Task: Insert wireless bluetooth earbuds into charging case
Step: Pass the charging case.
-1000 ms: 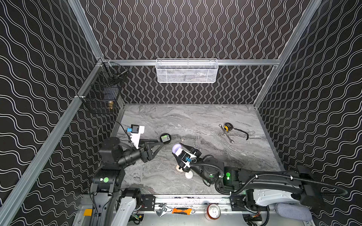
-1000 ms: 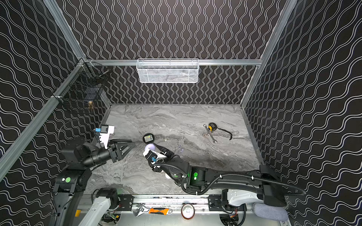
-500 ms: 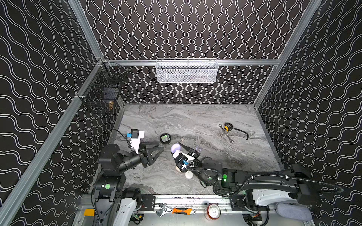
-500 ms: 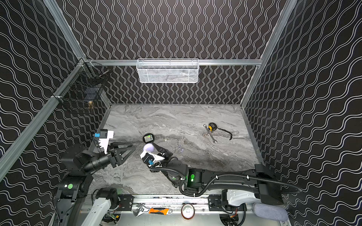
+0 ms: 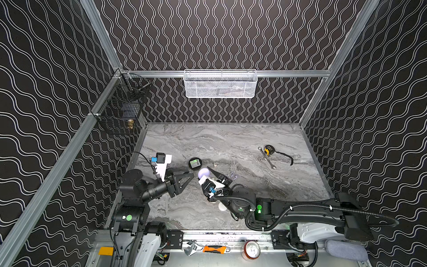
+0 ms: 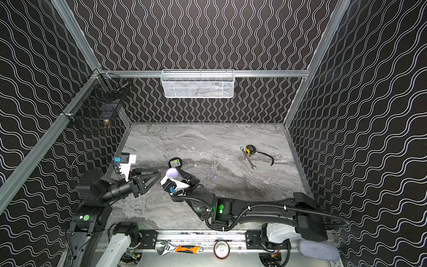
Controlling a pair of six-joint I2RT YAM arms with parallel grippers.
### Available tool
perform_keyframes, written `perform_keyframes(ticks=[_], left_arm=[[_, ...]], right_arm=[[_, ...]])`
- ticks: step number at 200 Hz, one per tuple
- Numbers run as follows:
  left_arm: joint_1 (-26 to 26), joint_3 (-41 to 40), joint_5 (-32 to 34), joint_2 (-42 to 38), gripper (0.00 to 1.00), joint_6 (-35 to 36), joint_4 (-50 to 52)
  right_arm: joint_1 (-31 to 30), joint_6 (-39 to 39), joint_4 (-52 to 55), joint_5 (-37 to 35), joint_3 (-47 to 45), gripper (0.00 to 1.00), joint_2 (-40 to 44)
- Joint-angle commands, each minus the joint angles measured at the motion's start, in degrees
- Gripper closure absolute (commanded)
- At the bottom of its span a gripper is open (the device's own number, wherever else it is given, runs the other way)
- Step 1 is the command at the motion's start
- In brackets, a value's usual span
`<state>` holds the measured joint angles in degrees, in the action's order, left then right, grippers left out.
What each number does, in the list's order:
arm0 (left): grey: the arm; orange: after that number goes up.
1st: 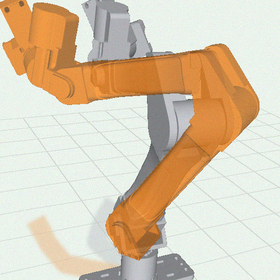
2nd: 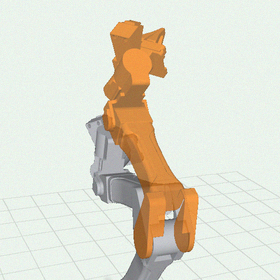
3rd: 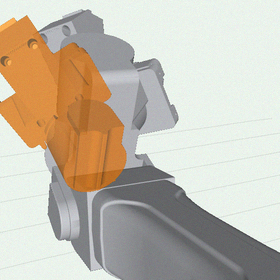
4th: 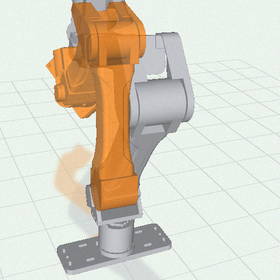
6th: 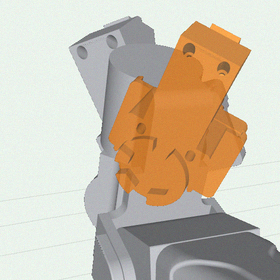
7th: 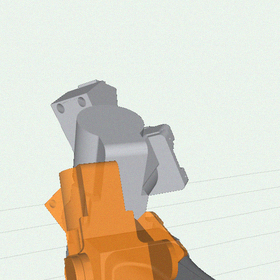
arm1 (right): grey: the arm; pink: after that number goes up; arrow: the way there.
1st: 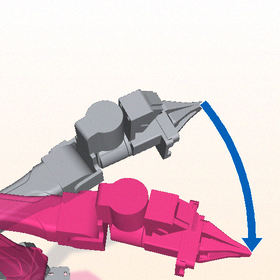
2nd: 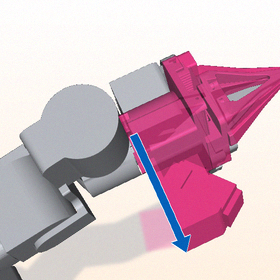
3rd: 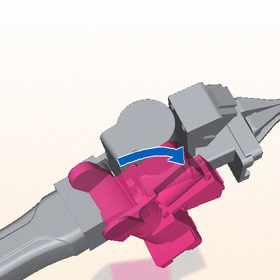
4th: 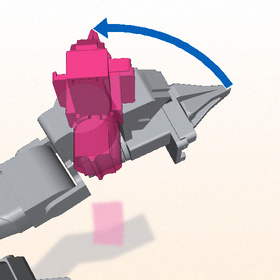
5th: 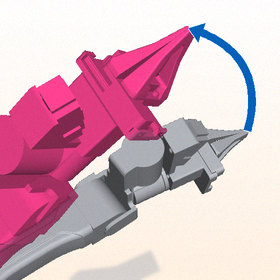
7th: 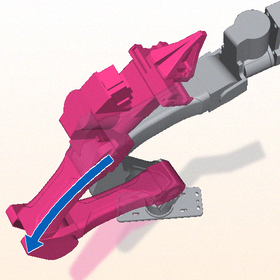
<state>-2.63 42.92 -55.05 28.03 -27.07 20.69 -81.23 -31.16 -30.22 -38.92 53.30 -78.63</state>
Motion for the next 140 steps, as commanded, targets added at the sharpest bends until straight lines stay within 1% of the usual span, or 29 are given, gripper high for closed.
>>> perform_keyframes(ticks=[1, 23, 38, 48, 70, 91, 97, 120, 140], left_arm=[[0.0, -0.4, -0.1, 0.1, 0.45, 0.0, -1.9], [0.0, -0.5, 0.8, 0.4, 0.43, -0.2, -2.4], [-0.3, -1.2, 0.0, 2.1, 0.47, -0.9, -4.1], [-1.2, -1.4, 1.6, 2.1, 0.47, -0.7, -4.0], [-4.5, -1.7, 4.5, 2.4, 0.46, -0.4, -4.4], [-8.5, -2.2, 7.5, 4.9, 0.51, -0.6, -6.0], [-10.0, -2.5, 9.4, 4.9, 0.51, -0.7, -6.6], [-13.8, -0.8, 16.4, 4.4, 0.52, 1.3, -3.3], [-15.7, -0.6, 16.6, 6.6, 0.55, 1.0, -4.4]], right_arm=[[0.4, 0.9, -1.1, -0.8, 1.2, 0.63, -0.8], [0.9, 1.1, -1.4, -0.8, 1.3, 0.63, -1.6], [1.3, 2.0, -0.7, 0.1, 1.6, 0.63, -1.8], [1.5, 2.5, -0.4, 0.4, 1.9, 0.63, -2.2], [2.2, 2.6, -0.8, 0.6, 2.3, 0.63, -3.0], [2.7, 3.4, 0.3, 1.8, 2.9, 0.63, -3.3], [2.9, 3.5, 0.3, 2.0, 2.9, 0.63, -3.4], [3.2, 3.4, -0.2, 2.2, 3.0, 0.64, -3.6], [3.2, 3.7, 1.4, 3.2, 3.5, 0.64, -3.5]])
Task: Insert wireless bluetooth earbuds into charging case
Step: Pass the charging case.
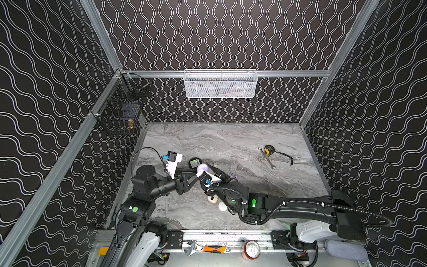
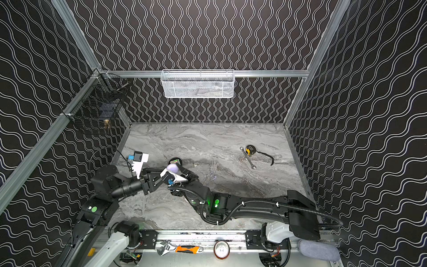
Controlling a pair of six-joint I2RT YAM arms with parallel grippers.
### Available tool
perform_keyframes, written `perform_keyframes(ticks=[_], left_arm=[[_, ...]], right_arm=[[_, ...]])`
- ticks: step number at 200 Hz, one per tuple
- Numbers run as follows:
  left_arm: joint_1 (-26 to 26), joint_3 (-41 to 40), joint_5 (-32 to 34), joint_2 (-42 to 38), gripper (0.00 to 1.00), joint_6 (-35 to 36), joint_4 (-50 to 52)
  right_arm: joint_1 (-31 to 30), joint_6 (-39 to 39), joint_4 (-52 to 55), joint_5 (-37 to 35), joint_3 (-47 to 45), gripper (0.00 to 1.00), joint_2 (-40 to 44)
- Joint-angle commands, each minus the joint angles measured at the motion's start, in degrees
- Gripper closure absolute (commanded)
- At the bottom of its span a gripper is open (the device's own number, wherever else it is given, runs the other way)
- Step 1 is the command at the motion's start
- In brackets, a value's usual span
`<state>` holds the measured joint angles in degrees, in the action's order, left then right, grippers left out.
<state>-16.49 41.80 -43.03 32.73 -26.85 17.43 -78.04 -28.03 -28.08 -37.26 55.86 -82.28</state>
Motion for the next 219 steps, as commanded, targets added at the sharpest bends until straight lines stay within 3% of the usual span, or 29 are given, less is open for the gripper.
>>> perform_keyframes(ticks=[1, 54, 79, 114, 176, 219], left_arm=[[-2.0, 0.4, 4.6, 2.1, 0.56, 0.8, -1.3], [-11.0, 0.4, 10.6, 2.8, 0.58, 2.2, -2.5], [-11.8, -0.3, 9.6, 3.1, 0.63, 2.1, -3.4], [-11.9, 0.0, 9.8, 2.6, 0.56, 2.7, -2.2], [-11.9, 2.2, 6.1, 5.4, 0.55, 3.0, -1.0], [-12.1, 3.1, 4.4, 7.0, 0.61, 3.3, -1.4]], right_arm=[[0.0, 0.6, -0.7, 1.6, 1.0, 0.64, 0.2], [0.0, 0.8, -0.5, 2.2, 1.0, 0.64, 0.7], [0.1, 1.1, -0.6, 2.6, 0.7, 0.64, 1.6], [1.2, 2.0, -1.1, 2.8, -1.5, 0.64, 3.9], [2.1, -0.3, -4.5, 5.4, -6.3, 0.64, 7.6], [2.3, -2.6, -6.9, 5.6, -7.7, 0.63, 8.8]])
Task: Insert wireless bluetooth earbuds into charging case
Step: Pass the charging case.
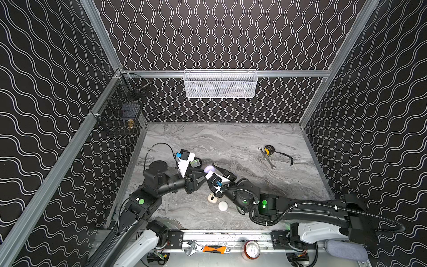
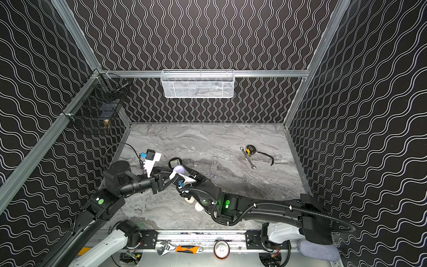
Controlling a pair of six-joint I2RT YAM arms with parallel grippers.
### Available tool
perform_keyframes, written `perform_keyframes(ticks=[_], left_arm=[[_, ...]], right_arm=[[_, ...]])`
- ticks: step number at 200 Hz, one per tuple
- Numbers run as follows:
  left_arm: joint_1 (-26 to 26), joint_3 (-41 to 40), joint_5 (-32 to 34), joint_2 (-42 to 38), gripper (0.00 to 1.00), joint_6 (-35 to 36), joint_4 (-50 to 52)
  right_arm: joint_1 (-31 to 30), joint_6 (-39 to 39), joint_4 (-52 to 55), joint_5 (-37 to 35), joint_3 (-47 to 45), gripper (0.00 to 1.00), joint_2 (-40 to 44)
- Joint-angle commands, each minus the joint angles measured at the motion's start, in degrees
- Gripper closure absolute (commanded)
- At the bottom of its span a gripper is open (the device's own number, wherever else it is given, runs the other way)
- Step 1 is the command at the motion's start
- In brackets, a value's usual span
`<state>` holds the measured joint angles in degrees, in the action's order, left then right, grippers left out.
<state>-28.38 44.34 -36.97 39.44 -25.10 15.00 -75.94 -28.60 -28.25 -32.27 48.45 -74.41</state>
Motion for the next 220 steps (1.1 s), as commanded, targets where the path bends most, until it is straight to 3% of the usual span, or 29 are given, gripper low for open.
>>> perform_keyframes(ticks=[1, 54, 133, 189, 199, 220], left_arm=[[-0.2, 0.6, -1.8, 0.3, 0.61, 1.5, 1.1], [-0.2, -0.2, -3.7, 1.4, 0.69, 0.7, -1.7], [-0.9, -0.2, -3.8, 2.0, 0.64, 0.5, -2.3], [-1.3, -1.0, -3.8, 2.1, 0.83, 0.4, -3.3], [-1.4, -1.0, -3.9, 2.3, 0.86, 0.3, -3.6], [-1.4, -1.4, -4.2, 2.7, 0.90, -0.7, -5.6]], right_arm=[[0.1, -2.2, -6.7, 0.7, -0.3, 0.63, 1.0], [0.2, -3.1, -7.1, 1.4, 0.7, 0.63, 0.5], [0.1, -2.9, -7.4, 2.4, 0.6, 0.62, 0.6], [0.1, -2.6, -7.9, 1.8, 0.5, 0.62, 0.4], [0.1, -2.4, -8.1, 1.8, 0.3, 0.59, 0.8], [0.2, -1.4, -7.7, 2.9, -0.4, 0.42, 1.7]])
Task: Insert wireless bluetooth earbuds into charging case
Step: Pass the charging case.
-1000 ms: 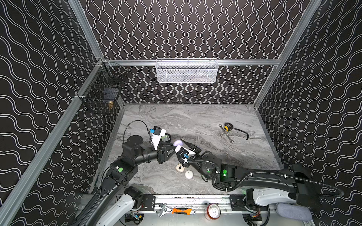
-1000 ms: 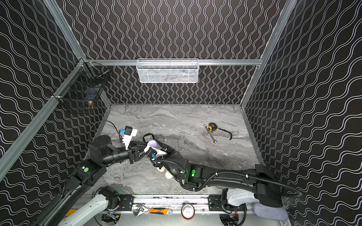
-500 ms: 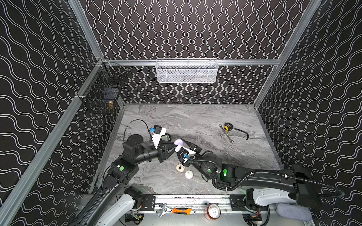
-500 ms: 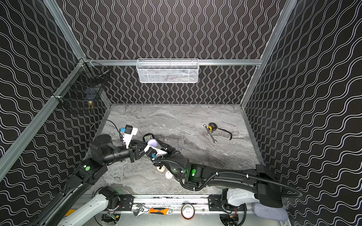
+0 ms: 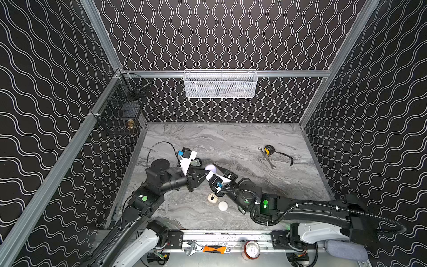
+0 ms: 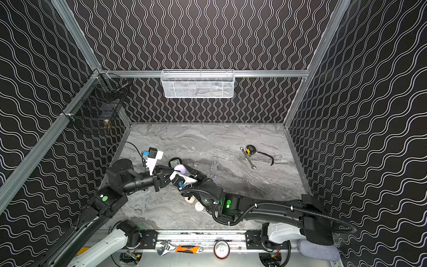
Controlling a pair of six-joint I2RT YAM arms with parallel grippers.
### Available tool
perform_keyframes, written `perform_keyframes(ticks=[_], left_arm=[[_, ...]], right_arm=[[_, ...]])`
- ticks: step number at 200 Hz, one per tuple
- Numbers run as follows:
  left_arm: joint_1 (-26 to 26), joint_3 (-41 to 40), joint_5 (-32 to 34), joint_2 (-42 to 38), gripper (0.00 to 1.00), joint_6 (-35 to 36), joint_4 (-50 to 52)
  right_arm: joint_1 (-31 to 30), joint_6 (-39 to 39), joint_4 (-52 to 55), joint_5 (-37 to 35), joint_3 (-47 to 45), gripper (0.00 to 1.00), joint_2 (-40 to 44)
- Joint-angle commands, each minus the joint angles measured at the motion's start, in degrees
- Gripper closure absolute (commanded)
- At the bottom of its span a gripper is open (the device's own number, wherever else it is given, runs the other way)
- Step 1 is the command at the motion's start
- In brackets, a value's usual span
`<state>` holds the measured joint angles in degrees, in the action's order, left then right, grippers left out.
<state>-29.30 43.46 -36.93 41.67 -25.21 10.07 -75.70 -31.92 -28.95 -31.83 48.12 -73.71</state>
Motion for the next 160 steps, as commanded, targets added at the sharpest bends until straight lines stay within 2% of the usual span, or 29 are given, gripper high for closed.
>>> perform_keyframes(ticks=[1, 16, 49, 55, 58, 94, 106, 120, 135, 149, 160], left_arm=[[-0.5, -0.6, -4.2, 0.4, 0.91, -0.7, -1.0], [-0.5, -2.7, -3.5, 0.9, 1.00, -3.4, -6.8], [-0.5, -2.3, -1.2, 7.5, 1.00, -2.2, -10.5], [-0.4, -2.2, -1.3, 8.4, 1.00, -1.8, -11.9], [-0.4, -2.3, -1.2, 8.7, 1.00, -1.6, -12.5], [-0.5, -4.4, 3.3, 9.9, 1.00, 6.2, -15.3], [-0.4, -7.5, 1.6, 8.6, 1.00, 10.0, -20.3], [-0.5, -12.5, 5.3, 5.0, 1.00, 10.9, -27.0], [-0.4, -20.2, -3.2, 1.9, 1.00, 15.6, -40.3], [-0.4, -24.7, -0.8, -0.6, 1.00, 16.1, -45.1], [-0.5, -26.3, -2.2, 0.2, 1.00, 17.4, -47.2]], right_arm=[[-0.2, 2.0, -7.0, 2.5, -0.1, 0.41, 1.1], [-0.2, 3.2, -6.0, 3.0, -0.5, 0.29, 1.5], [-0.2, 7.6, -5.9, 3.2, -5.3, 0.16, 3.9], [-0.2, 8.5, -6.3, 3.5, -6.7, 0.02, 4.7], [-0.2, 9.0, -6.4, 3.8, -7.4, 0.00, 5.1], [-0.2, 15.6, -6.0, 7.0, -14.7, 0.00, 11.9], [-0.2, 17.1, -5.7, 8.0, -17.1, 0.02, 14.4], [-0.2, 18.5, -5.4, 9.7, -19.8, 0.05, 17.9], [-0.3, 19.6, -5.5, 12.1, -22.3, 0.10, 21.8], [-0.2, 20.1, -4.9, 13.9, -23.4, 0.14, 25.1], [-0.3, 20.6, -3.0, 14.5, -22.9, 0.17, 26.9]])
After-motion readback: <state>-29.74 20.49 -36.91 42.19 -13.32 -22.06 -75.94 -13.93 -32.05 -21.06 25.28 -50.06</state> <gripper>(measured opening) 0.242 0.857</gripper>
